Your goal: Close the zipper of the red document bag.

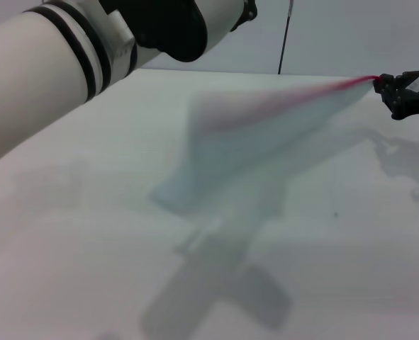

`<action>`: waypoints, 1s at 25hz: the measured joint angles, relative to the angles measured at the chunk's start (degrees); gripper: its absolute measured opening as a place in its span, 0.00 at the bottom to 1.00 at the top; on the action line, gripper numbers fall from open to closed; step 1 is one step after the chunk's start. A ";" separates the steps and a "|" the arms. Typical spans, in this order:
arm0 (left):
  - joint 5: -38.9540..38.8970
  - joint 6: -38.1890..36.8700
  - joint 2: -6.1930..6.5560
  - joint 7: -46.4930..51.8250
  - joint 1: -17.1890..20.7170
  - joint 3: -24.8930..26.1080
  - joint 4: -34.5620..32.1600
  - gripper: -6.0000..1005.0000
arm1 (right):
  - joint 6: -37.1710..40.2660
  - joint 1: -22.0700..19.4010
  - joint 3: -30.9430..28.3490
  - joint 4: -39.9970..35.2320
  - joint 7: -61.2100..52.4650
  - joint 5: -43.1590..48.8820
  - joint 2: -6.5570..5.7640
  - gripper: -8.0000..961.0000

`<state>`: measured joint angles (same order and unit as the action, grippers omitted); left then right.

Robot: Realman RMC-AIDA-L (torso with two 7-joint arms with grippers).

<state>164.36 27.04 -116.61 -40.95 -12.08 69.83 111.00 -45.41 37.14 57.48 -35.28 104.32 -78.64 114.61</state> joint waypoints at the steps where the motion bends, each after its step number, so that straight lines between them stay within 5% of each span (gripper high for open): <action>1: 0.00 -0.03 -0.01 0.00 0.02 0.02 0.03 0.05 | 0.00 0.00 0.00 0.00 0.01 0.00 0.00 0.15; 17: -0.01 -8.51 0.05 -1.44 2.36 -0.17 -2.82 0.14 | -0.13 -0.55 -5.17 -0.43 2.56 -0.54 1.00 0.26; 25: -2.25 -21.40 -0.06 0.98 4.36 -0.38 -8.54 0.42 | -0.59 -1.32 -7.85 -0.50 3.15 -2.34 1.32 0.58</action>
<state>162.11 5.64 -116.67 -39.97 -7.72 69.45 102.46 -46.00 35.82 49.63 -35.79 107.47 -80.98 115.93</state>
